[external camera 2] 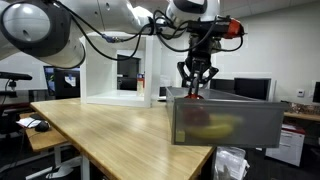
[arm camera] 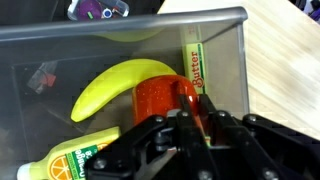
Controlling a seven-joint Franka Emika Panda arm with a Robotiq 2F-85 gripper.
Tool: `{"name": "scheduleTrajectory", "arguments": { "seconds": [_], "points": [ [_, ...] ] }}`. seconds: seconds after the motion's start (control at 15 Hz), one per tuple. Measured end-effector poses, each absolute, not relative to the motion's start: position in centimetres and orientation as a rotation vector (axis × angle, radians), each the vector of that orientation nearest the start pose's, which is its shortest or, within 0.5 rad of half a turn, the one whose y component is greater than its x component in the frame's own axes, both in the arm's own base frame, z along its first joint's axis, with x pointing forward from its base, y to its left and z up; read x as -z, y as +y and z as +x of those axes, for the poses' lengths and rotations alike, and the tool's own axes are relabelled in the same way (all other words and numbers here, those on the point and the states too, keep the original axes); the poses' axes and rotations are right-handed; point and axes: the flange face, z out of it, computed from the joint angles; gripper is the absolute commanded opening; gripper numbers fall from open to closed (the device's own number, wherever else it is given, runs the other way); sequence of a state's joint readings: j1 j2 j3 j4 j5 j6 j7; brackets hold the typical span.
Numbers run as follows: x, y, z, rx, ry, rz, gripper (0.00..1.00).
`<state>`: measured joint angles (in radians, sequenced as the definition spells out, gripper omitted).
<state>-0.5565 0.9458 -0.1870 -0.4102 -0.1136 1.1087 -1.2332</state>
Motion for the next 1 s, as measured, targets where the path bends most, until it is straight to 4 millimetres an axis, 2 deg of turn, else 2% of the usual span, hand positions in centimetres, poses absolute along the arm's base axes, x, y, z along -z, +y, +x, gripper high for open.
{"name": "scheduleTrajectory", "arguments": {
  "seconds": [0.2,0.6,1.0],
  "points": [
    [-49.5,-43.7,57.1,-0.563,-0.789,-2.951,0.04],
    [-47.9,-43.3,57.8,-0.633,-0.805,-2.934,0.04],
    [-46.7,-40.4,60.0,-0.658,-0.875,-2.898,0.04]
  ]
}}
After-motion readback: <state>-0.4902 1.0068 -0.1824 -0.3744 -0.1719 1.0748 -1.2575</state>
